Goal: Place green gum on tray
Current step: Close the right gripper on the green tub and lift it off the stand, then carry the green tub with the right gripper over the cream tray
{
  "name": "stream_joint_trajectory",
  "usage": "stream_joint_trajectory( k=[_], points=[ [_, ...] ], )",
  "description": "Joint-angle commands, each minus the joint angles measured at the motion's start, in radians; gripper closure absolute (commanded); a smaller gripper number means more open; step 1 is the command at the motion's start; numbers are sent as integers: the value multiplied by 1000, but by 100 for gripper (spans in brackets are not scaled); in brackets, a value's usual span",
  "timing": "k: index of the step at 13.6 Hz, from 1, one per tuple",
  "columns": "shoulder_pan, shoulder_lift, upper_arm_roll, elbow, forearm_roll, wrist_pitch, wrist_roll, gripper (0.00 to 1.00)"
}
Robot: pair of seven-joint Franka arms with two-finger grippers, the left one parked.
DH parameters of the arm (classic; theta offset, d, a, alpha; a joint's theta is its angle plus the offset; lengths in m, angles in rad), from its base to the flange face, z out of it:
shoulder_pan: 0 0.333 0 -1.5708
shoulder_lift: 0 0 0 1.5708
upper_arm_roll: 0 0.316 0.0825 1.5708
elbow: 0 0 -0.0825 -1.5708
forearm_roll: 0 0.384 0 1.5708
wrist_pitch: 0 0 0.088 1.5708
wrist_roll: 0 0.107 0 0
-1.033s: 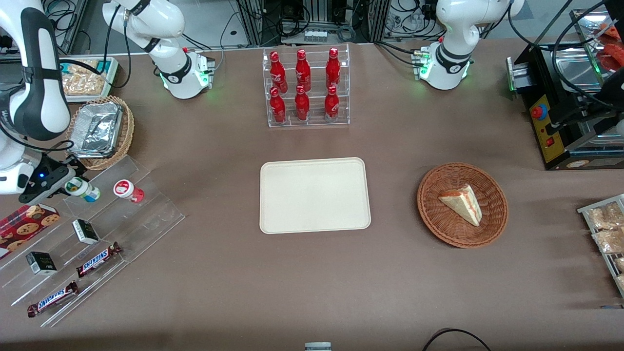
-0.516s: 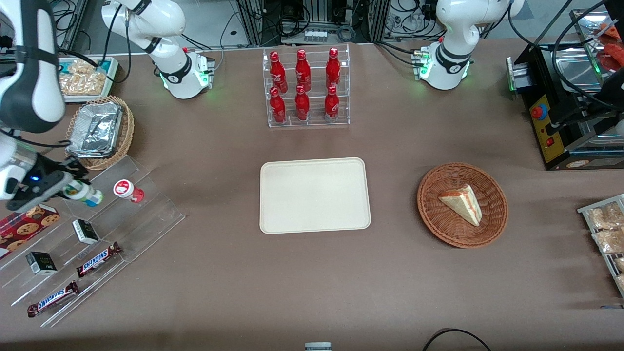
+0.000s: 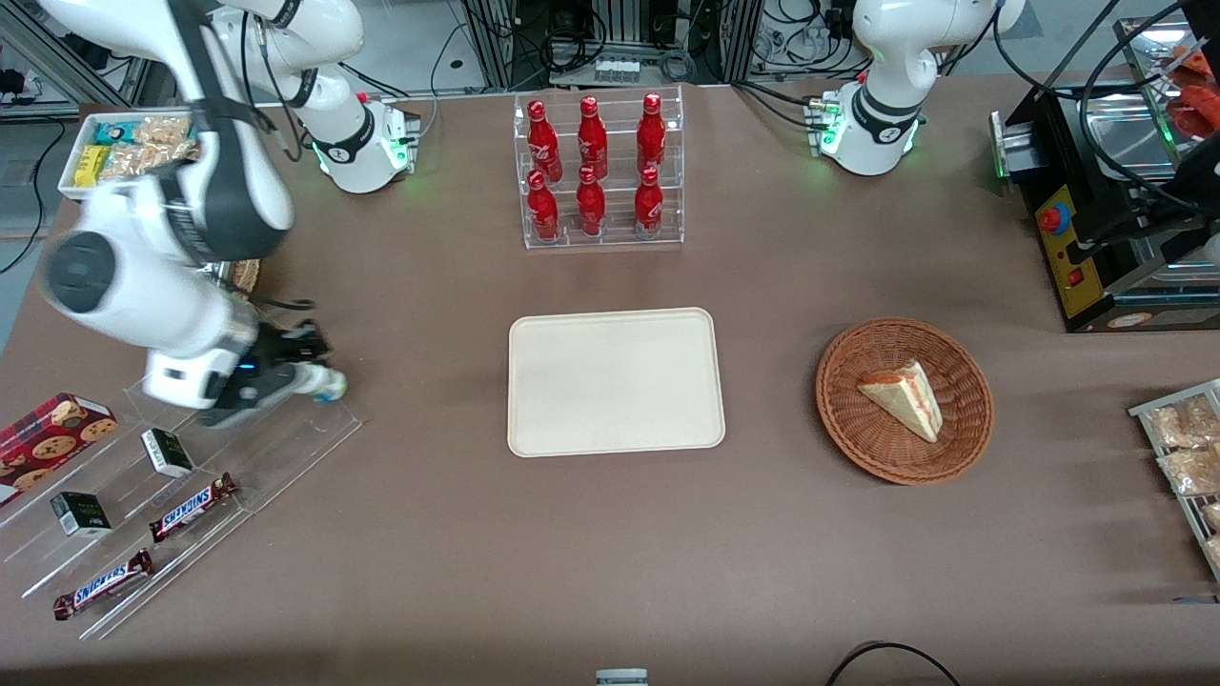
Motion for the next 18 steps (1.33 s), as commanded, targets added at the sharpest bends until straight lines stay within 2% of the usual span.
stream_joint_trajectory(
  k=[1, 3, 6, 11, 14, 18],
  points=[
    [125, 58, -11, 40, 21, 11, 210, 100],
    [198, 129, -11, 83, 25, 48, 356, 100],
    [326, 210, -11, 120, 65, 122, 552, 100],
    [502, 389, -14, 282, 62, 185, 858, 100],
    [557, 471, -14, 345, 54, 249, 974, 100],
    [578, 528, -14, 350, 56, 347, 1002, 100]
  ],
)
